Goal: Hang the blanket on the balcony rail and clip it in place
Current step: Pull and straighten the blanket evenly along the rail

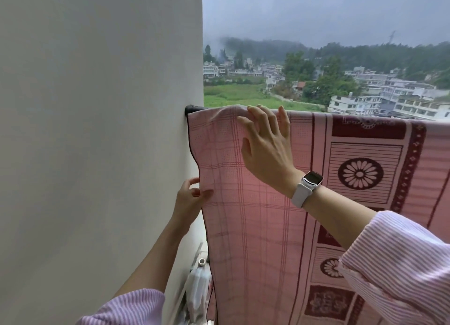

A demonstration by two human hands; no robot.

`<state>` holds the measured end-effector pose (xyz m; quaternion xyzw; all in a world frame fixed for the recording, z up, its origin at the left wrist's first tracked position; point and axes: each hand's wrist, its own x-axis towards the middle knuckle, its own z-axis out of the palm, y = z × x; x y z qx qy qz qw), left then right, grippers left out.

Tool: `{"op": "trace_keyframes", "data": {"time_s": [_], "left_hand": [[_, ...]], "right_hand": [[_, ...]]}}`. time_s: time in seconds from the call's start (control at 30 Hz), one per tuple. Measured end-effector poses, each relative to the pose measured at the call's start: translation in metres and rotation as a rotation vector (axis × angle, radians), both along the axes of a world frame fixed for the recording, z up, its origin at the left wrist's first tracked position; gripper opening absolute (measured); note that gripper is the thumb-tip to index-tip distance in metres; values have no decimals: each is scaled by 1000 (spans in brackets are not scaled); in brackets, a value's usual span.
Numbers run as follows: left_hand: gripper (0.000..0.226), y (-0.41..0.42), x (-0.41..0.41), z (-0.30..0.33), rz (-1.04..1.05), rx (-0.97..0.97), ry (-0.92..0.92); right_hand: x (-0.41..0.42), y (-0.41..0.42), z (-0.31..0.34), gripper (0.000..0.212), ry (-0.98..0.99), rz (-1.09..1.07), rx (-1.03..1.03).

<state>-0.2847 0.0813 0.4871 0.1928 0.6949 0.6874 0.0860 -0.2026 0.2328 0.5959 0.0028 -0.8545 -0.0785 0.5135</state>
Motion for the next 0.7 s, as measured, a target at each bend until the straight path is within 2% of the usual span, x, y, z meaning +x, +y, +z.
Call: {"op": "trace_keyframes", "data": {"time_s": [0.1,0.2,0.27,0.3,0.4,0.47,0.57,0.63,0.7], "left_hand": [[10,-9,-4,-1,158,83,76],[7,-12,-9,-1,262,94,74],[6,-8,-8,0,305,31,99],[10,-3,-6,2,333,-18,117],[46,14,4,18,485,-108,225],[49,29,18,34,599,-109,418],[57,54,43,63,669,-188,817],[60,75,56,80,608,-327,1043],[56,100,67,96,492,-469,1188]], "right_hand": [[3,2,-1,45,-10,-14,10],[11,6,-5,51,-27,-45,36],[19,13,-9,55,-33,-71,61],[23,19,-10,56,-37,-86,70],[40,41,-14,58,-51,-132,80],[55,57,-12,55,-50,-165,72],[78,77,-8,50,-38,-218,56],[95,93,-3,47,-26,-237,40],[115,113,1,45,-22,-258,25]]}}
